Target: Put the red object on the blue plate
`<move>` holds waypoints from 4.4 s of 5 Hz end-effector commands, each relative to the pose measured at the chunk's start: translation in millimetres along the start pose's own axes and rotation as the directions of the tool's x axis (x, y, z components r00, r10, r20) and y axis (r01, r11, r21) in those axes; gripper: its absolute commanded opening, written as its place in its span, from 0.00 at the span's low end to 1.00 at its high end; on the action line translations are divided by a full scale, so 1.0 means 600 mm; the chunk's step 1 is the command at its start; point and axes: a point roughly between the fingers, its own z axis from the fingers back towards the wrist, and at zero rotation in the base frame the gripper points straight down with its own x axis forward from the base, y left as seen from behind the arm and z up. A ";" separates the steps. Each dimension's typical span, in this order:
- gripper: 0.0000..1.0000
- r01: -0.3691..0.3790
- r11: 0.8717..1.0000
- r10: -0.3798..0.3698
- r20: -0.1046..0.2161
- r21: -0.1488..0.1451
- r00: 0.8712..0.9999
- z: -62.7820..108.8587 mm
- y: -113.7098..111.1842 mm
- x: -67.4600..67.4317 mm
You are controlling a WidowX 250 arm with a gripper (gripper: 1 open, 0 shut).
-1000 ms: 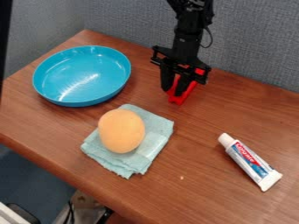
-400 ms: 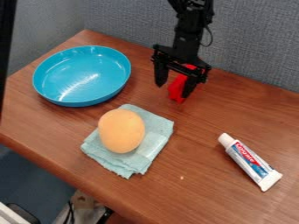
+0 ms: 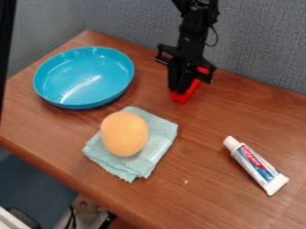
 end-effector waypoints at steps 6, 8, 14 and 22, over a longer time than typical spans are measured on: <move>1.00 -0.003 1.000 0.001 0.042 0.028 0.999 0.010 0.007 0.010; 0.00 -0.001 1.000 0.000 0.051 0.028 0.999 0.007 0.002 0.009; 0.00 -0.006 0.999 0.004 0.061 0.040 0.998 0.003 0.010 0.012; 0.00 -0.125 0.992 0.125 0.108 -0.006 0.986 0.056 0.090 -0.020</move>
